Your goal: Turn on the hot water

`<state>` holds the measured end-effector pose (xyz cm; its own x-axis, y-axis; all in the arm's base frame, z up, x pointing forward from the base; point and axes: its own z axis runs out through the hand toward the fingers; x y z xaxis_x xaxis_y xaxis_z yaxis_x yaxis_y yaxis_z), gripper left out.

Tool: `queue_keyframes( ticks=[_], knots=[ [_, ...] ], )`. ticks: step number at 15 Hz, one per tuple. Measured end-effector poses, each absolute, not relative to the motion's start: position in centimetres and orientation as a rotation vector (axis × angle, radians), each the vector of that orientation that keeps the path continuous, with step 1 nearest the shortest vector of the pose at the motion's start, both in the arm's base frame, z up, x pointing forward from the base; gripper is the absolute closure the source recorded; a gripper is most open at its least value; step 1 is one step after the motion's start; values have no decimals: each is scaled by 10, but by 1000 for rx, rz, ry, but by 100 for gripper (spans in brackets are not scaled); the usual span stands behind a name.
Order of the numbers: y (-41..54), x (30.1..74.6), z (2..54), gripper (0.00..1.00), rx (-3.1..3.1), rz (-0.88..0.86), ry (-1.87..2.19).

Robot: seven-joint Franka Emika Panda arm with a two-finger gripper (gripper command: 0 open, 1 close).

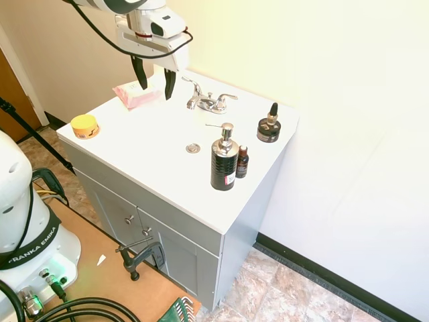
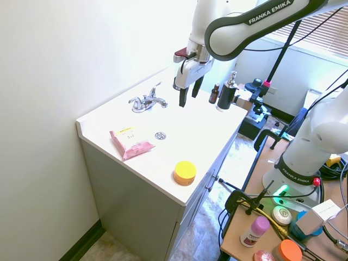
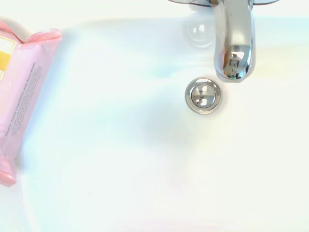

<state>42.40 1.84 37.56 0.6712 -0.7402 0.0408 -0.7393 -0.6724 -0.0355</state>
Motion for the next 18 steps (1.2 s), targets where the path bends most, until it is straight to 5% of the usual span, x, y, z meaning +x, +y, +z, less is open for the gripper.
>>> queue_keyframes(
  ticks=[6,13,18],
  knots=[
    [27,455,388,0,-2855,-186,1262],
    [59,533,367,0,-2737,-631,1415],
    [77,567,341,0,-2710,-753,1364]
  ],
)
